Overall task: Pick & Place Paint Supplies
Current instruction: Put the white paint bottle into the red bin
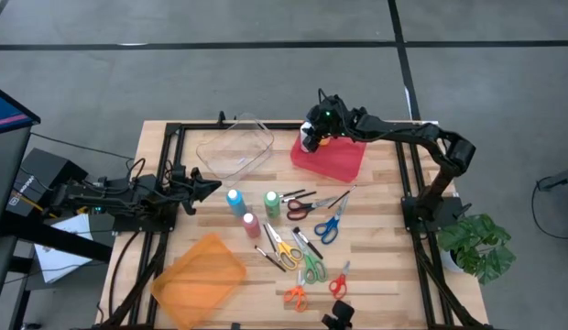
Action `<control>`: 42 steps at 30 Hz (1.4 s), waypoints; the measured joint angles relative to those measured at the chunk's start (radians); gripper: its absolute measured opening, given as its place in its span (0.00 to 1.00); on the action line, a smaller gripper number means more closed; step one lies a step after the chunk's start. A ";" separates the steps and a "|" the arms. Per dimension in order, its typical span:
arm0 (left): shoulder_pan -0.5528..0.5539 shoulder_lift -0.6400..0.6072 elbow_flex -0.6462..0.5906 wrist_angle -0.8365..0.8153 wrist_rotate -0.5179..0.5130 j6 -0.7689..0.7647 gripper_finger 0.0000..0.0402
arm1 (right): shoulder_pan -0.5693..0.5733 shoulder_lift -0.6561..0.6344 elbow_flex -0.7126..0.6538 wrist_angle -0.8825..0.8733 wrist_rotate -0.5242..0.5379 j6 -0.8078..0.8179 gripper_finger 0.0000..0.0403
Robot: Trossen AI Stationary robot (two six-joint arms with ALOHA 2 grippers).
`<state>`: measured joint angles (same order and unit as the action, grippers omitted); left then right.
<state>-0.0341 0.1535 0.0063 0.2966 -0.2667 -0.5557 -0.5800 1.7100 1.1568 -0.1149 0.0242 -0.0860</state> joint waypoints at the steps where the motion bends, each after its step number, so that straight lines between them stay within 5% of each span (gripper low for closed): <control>1: 0.000 0.000 0.000 0.000 0.000 0.000 0.01 | 0.000 0.000 0.000 0.004 0.000 0.000 0.35; 25: 0.000 0.000 0.000 0.000 -0.004 -0.001 0.01 | -0.011 0.003 -0.003 0.031 0.003 0.000 0.34; 42: 0.000 0.000 0.000 0.000 -0.003 -0.001 0.01 | -0.010 0.003 -0.003 0.046 0.005 -0.002 0.45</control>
<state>-0.0340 0.1535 0.0063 0.2964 -0.2699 -0.5564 -0.5896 1.7126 1.1542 -0.0685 0.0296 -0.0876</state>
